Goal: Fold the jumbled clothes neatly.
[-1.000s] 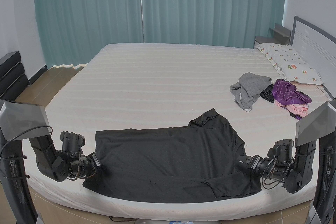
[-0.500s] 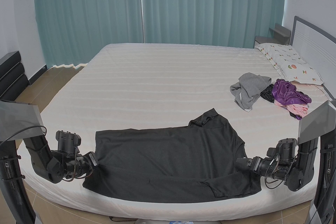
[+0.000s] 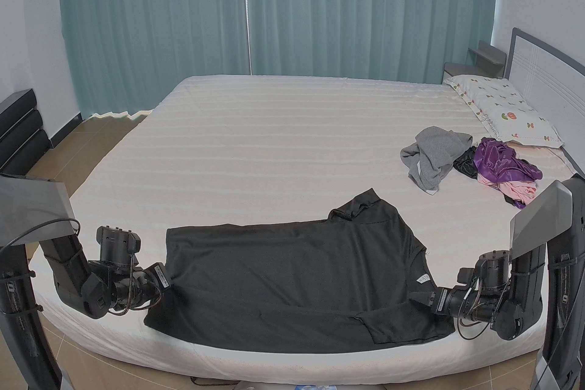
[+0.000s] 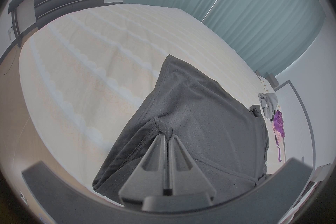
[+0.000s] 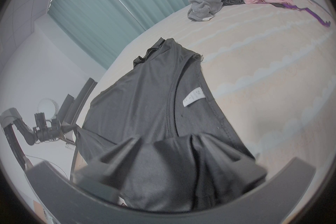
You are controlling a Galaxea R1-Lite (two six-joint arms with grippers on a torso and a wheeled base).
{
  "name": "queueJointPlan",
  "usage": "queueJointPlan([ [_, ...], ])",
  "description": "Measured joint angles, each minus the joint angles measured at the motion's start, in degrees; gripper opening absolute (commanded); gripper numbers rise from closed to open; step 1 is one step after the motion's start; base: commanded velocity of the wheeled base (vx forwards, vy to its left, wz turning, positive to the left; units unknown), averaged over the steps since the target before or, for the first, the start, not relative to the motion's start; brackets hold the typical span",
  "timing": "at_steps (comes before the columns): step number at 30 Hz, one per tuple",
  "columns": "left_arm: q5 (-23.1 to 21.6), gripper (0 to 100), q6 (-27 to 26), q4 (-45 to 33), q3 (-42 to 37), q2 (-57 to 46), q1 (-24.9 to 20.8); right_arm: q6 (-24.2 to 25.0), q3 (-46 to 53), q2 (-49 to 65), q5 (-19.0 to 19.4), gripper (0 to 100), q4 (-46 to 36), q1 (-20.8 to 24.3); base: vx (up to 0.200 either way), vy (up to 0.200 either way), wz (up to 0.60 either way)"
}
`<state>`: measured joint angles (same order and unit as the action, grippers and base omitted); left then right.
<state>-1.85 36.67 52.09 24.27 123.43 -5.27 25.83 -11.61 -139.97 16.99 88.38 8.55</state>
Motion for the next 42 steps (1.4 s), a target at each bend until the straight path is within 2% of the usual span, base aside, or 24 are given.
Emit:
queueJointPlan([
  [7, 0.00, 0, 0.02, 0.02, 0.15, -0.04, -0.05, -5.21, 2.32, -0.66, -0.39, 0, 0.49, -0.28, 0.000, 0.000, 0.00],
  [11, 0.09, 0, -0.09, 0.05, -0.24, -0.61, -0.33, -5.56, 3.23, -0.68, -0.41, 0, 0.57, -0.74, 0.000, 0.000, 0.00],
  [19, 1.19, 0, -1.23, -2.00, -0.82, -3.83, -0.40, 1.40, 5.55, 3.97, 0.55, 0, 0.60, -2.22, 0.000, 0.000, 0.00],
  [28, 1.96, 0, -1.91, -4.00, -4.51, -9.53, 0.50, 3.34, 9.70, 11.61, 0.77, 0, 0.57, -2.60, 0.000, 0.000, 0.00],
  [34, 1.93, 0, -1.72, -3.73, -8.29, -12.57, 0.54, 8.62, 10.48, 16.87, 0.35, 0, 0.60, -2.71, 0.000, 0.000, 0.00],
  [42, 1.48, 0, -1.63, -3.51, -12.37, -15.76, 0.56, 8.97, 10.62, 22.58, 0.22, 0, -5.23, -1.38, 0.000, 0.000, 0.00],
])
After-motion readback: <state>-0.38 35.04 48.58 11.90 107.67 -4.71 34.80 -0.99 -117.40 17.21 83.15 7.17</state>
